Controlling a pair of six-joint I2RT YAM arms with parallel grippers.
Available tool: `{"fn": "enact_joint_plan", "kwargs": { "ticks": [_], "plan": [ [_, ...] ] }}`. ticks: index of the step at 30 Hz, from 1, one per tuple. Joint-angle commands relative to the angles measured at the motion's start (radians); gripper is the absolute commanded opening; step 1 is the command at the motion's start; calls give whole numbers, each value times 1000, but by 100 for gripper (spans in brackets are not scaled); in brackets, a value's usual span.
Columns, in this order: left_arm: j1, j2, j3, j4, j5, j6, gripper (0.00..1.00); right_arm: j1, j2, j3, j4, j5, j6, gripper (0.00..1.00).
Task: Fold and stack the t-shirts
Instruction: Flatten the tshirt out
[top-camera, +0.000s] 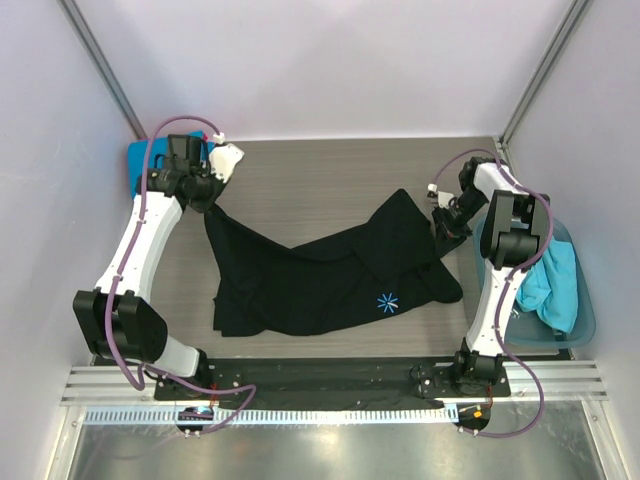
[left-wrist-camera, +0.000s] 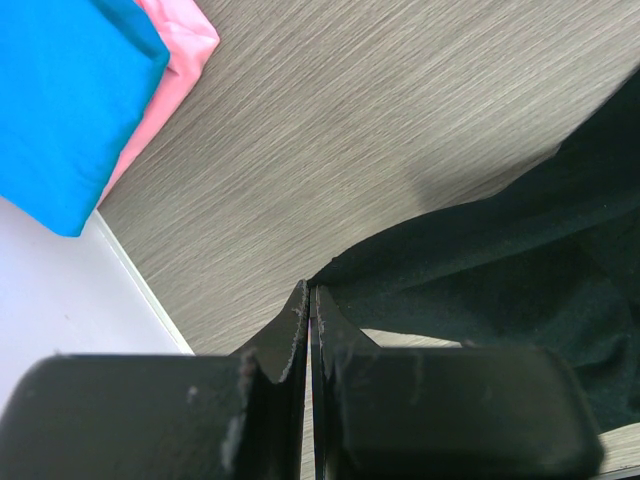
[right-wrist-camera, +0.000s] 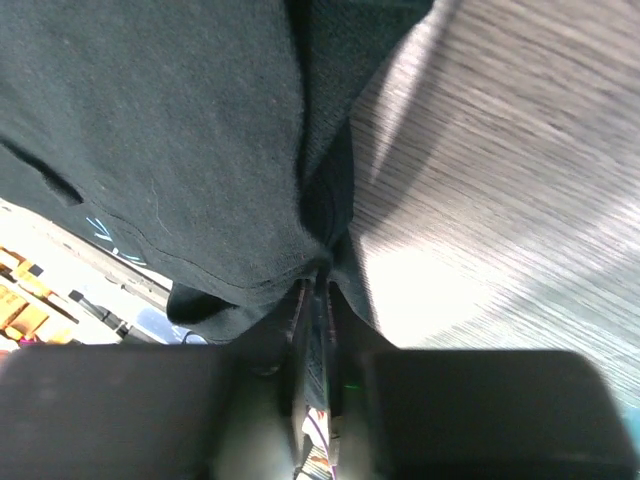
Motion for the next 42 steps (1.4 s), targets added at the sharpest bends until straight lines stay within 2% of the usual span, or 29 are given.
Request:
{"fn": "enact_joint_plan", "kwargs": {
  "ticks": [1,2,3,10,14,20,25,28,34,37,40,42],
  "plan": [
    [7,-21,21,23,-1,-3,0,-2,-29,16,-62,-26,-7,13],
    [7,-21,20,25,-1,-3,0,-2,-32,16,-63,-29,-10,10],
    [7,-22,18,25,-3,-3,0,-2,-35,17,-71,-32,-10,1],
    [7,-28,37,26,-18,3,0,-5,-144,123,-112,-44,-56,1],
    [20,-35,69,40,-21,-1,0,-8,-202,311,-138,-46,-78,1],
    [31,-33,83,48,-17,-7,0,-8,-253,366,-95,-54,-58,1],
    [31,-38,80,52,-1,-17,0,-8,-207,336,-42,-61,-23,1],
    [31,-36,81,49,0,-17,0,-7,-138,396,-34,-43,-13,1],
    [33,-41,142,60,-9,-35,0,-8,-121,690,6,-37,10,1],
    [31,-47,245,75,-18,-60,0,-13,-178,812,117,-52,63,1],
    [31,-57,356,74,-9,-93,0,-17,-322,765,344,-51,154,1],
    [33,-68,392,77,21,-104,0,-20,-444,677,528,-45,213,1]
  ]
}}
